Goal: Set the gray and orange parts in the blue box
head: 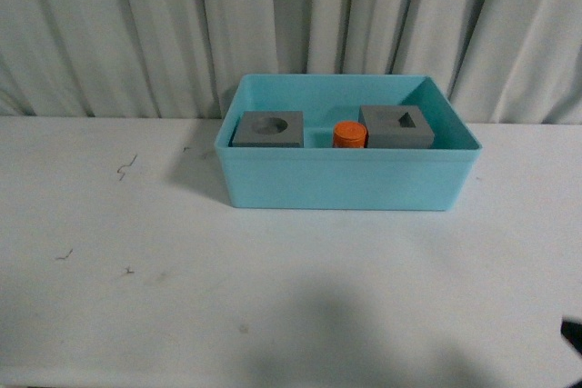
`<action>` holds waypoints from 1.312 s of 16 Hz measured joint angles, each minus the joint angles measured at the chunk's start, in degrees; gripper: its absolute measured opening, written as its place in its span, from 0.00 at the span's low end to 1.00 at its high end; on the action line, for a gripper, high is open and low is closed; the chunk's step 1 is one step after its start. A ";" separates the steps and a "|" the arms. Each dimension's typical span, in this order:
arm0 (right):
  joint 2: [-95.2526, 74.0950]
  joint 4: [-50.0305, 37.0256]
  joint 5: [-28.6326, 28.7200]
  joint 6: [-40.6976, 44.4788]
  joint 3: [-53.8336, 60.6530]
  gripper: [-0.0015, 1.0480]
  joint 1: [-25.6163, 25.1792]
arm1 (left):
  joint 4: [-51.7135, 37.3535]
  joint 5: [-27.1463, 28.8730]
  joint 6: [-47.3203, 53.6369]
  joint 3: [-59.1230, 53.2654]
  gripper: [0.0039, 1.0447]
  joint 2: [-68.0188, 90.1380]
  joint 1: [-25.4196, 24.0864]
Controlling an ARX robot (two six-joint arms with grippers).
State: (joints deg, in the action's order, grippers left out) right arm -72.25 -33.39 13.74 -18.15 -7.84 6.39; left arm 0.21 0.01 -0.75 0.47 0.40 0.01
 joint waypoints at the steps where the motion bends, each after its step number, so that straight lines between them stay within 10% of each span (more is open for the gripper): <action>1: -7.30 -15.80 -8.07 3.41 3.41 0.84 2.16 | 0.00 0.04 0.00 0.00 0.94 0.00 0.00; 5: -0.35 -41.13 -20.00 15.93 7.61 0.43 -0.28 | 0.11 0.02 0.00 0.00 0.94 0.00 -0.09; 9: 20.55 -20.46 -14.49 17.86 7.65 0.02 -6.75 | -0.02 0.02 -0.02 0.00 0.94 0.00 0.00; 15: 48.50 9.55 -13.92 17.97 7.26 0.02 -6.71 | -0.02 0.04 -0.02 0.00 0.94 0.00 0.04; 21: 56.02 17.00 -13.92 17.99 7.26 0.02 -6.71 | 0.00 0.02 -0.02 0.00 0.94 0.00 0.04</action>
State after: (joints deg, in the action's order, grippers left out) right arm -16.23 -16.38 -0.19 -0.16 -0.58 -0.32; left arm 0.21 0.03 -0.78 0.47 0.40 0.05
